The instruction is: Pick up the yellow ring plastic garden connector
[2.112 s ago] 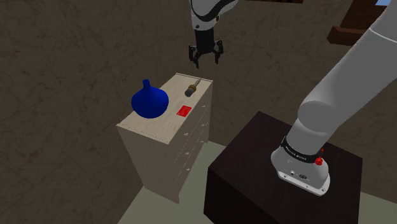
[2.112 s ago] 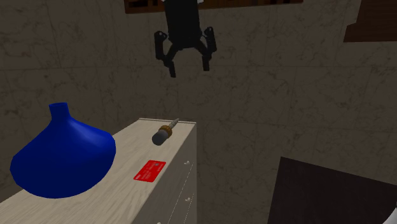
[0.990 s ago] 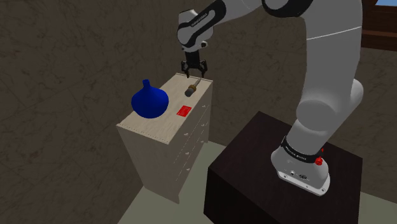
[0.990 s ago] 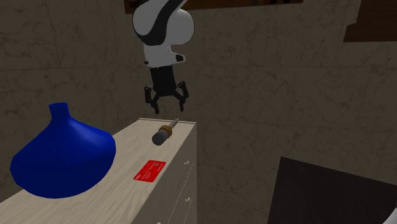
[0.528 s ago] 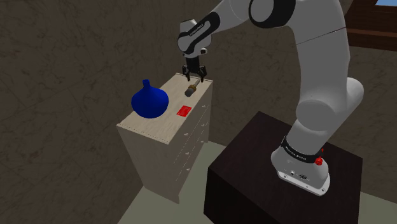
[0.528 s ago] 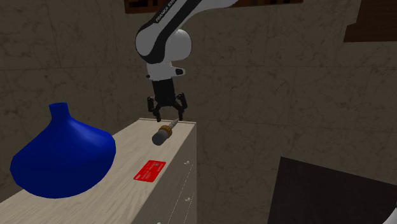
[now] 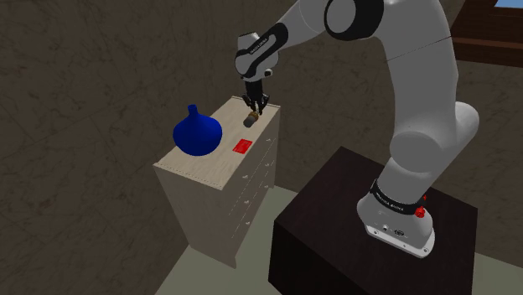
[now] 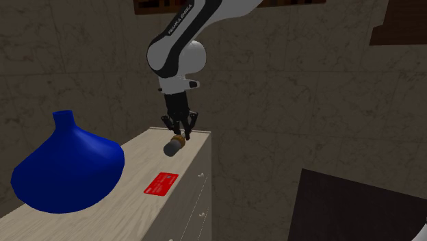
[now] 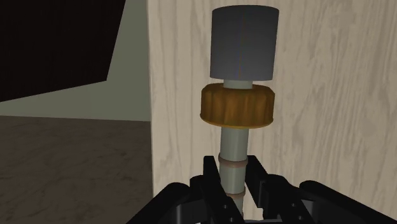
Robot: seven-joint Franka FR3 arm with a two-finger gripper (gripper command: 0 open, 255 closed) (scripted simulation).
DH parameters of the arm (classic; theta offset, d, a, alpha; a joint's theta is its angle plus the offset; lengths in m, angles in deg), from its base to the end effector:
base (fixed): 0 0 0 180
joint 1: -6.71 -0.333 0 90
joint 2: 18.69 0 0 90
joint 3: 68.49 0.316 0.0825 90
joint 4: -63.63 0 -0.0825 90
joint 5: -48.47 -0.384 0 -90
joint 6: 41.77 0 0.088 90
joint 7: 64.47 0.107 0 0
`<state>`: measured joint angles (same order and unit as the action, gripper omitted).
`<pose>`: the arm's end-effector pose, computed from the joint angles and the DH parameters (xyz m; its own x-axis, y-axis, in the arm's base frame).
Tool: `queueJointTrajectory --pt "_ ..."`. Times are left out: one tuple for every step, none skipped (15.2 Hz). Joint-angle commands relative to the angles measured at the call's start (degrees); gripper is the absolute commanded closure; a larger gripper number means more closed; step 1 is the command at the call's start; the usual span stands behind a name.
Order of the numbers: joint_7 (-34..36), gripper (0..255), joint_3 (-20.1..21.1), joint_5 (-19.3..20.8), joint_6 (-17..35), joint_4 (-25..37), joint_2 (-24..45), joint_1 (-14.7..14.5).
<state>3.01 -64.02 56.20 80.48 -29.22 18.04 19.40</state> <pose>0.6689 -0.1087 0.2396 0.3113 -0.9503 0.0047 -0.9413 -0.3077 0.1388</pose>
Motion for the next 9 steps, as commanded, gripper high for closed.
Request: queueJointTrajectory --pt "0.0 255 0.0 0.0 0.0 0.0 0.0 0.0" --pt "0.0 255 0.0 0.0 0.0 0.0 0.0 0.0" --pt "0.0 255 0.0 0.0 0.0 0.0 0.0 0.0" --pt "0.0 255 0.0 0.0 0.0 0.0 0.0 0.0" --pt "0.0 255 0.0 0.0 0.0 0.0 0.0 0.0" --pt "0.0 255 0.0 0.0 0.0 0.0 0.0 0.0" --pt "0.0 255 0.0 0.0 0.0 0.2 0.1 0.0" --pt "0.0 255 0.0 -0.1 -0.6 0.2 -0.3 0.0" --pt "-0.1 255 0.1 -0.1 -1.1 0.3 -0.8 0.0"
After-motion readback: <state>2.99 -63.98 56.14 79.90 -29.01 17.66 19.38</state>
